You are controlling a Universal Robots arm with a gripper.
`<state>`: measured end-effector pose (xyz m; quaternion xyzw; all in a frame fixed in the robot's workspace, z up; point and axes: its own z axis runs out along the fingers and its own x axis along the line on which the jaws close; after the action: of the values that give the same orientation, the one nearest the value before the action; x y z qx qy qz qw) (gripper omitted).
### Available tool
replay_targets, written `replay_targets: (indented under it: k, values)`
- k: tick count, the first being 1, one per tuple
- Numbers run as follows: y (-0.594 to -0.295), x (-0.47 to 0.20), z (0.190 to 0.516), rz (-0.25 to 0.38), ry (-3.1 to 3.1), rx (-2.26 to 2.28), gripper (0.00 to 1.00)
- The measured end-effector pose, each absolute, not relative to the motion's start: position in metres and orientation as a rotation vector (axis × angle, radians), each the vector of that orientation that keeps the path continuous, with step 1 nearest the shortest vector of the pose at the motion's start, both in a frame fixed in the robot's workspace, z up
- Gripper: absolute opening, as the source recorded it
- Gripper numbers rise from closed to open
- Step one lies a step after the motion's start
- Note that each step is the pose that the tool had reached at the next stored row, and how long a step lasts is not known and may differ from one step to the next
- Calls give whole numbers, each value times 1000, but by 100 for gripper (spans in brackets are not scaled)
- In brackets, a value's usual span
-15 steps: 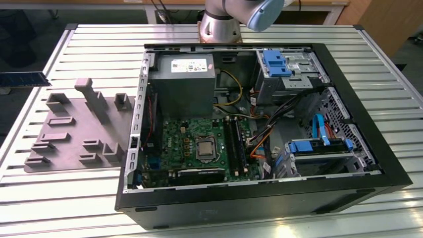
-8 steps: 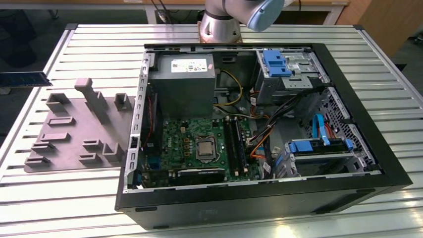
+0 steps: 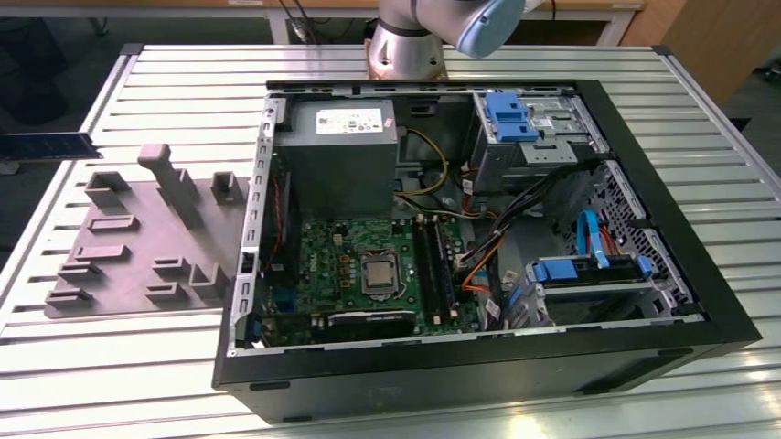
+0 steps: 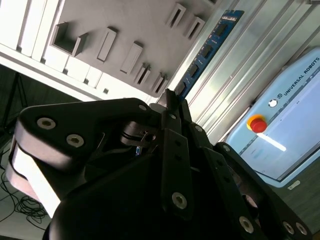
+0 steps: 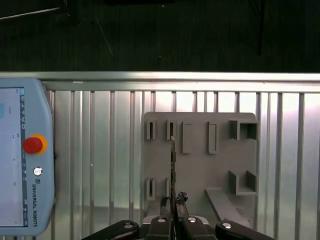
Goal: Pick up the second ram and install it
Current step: 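Pick up the second ram and move it above second insertion slot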
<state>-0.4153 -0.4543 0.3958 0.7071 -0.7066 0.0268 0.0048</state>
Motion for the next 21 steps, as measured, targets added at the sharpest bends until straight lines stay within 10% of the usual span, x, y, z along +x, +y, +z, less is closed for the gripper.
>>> replay_targets:
  k: [21]
  values:
    - [-454,-403,396,84,-2213,2215,14]
